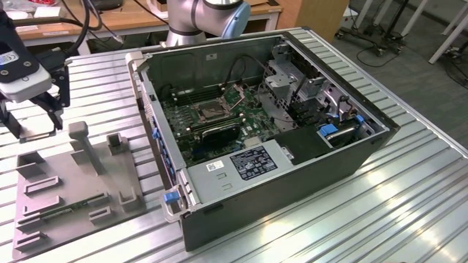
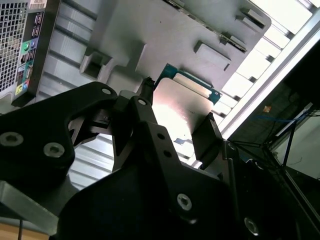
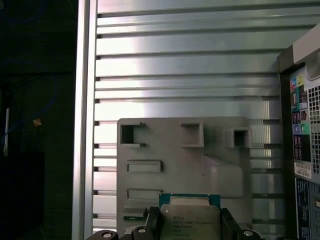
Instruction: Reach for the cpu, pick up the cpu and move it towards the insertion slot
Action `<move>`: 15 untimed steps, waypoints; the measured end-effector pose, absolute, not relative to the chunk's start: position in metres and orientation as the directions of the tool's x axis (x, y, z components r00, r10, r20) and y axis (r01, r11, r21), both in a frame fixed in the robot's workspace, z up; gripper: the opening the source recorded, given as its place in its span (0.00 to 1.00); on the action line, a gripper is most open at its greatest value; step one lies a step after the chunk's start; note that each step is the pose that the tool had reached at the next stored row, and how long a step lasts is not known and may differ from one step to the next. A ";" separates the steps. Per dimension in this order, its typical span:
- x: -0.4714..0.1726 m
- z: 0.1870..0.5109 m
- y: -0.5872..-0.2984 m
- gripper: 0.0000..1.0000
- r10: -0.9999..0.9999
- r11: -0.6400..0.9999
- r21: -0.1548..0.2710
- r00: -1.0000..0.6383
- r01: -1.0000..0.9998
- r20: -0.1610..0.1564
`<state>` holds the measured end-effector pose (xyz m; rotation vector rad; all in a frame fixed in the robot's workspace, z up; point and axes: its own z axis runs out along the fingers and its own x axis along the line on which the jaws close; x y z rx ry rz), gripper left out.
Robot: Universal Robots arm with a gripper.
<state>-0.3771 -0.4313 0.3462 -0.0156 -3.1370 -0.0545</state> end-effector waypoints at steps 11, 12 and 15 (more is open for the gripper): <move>-0.360 0.348 -0.428 0.55 0.010 0.999 0.035 -1.000 0.010 0.004; -0.358 0.348 -0.428 0.55 0.010 0.999 0.035 -1.000 0.010 0.004; -0.353 0.348 -0.427 0.55 0.010 0.999 0.035 -1.000 0.010 0.004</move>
